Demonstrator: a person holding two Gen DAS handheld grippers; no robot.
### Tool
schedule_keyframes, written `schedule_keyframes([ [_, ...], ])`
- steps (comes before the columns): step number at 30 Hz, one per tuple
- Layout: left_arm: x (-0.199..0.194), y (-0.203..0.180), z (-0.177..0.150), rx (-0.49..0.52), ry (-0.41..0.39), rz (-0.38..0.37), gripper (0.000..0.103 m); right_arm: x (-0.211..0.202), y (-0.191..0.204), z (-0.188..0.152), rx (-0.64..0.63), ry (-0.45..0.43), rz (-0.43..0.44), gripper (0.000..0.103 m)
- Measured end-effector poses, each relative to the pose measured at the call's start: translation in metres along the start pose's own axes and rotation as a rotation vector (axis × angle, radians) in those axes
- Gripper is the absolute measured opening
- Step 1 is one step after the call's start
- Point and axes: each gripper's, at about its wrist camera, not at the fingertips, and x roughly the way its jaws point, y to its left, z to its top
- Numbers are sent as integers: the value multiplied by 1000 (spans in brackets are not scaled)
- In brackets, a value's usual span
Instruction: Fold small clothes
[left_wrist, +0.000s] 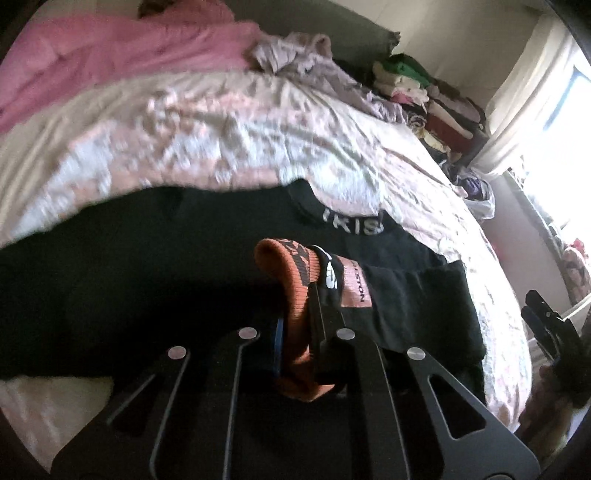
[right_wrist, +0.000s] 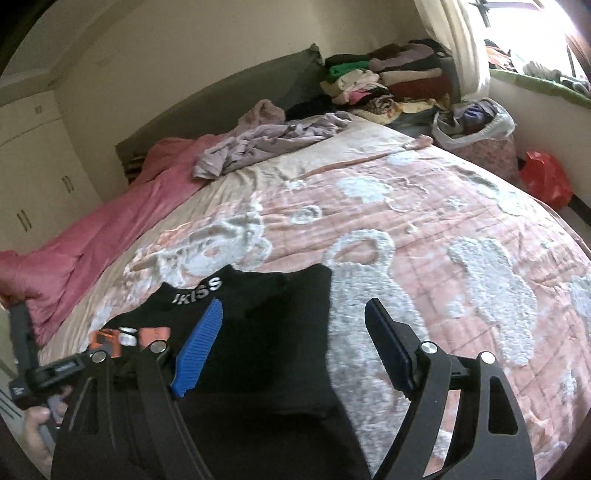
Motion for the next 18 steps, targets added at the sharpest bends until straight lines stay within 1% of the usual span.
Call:
schedule_keyframes([
  [2, -4, 0, 2, 24, -19, 27, 4, 2, -2, -1, -4, 8, -12, 79],
  [6, 4, 9, 2, 17, 11, 49, 5, 9, 6, -5, -51, 33, -24, 79],
  [9, 8, 18, -1, 11, 21, 71, 7, 14, 15, -9, -98, 54, -33, 79],
  [11, 11, 23, -4, 13, 37, 93, 12, 17, 21, -12, -124, 64, -36, 79],
  [14, 4, 29, -7, 9, 23, 128, 14, 23, 31, -17, -151, 91, -7, 79],
  [15, -1, 29, -7, 14, 3, 164, 14, 25, 35, -18, -162, 99, 1, 79],
  [16, -8, 28, -6, 23, -20, 181, 14, 28, 39, -19, -175, 110, 7, 79],
  [18, -18, 27, -3, 21, -49, 176, 14, 34, 48, -24, -208, 140, 23, 79],
])
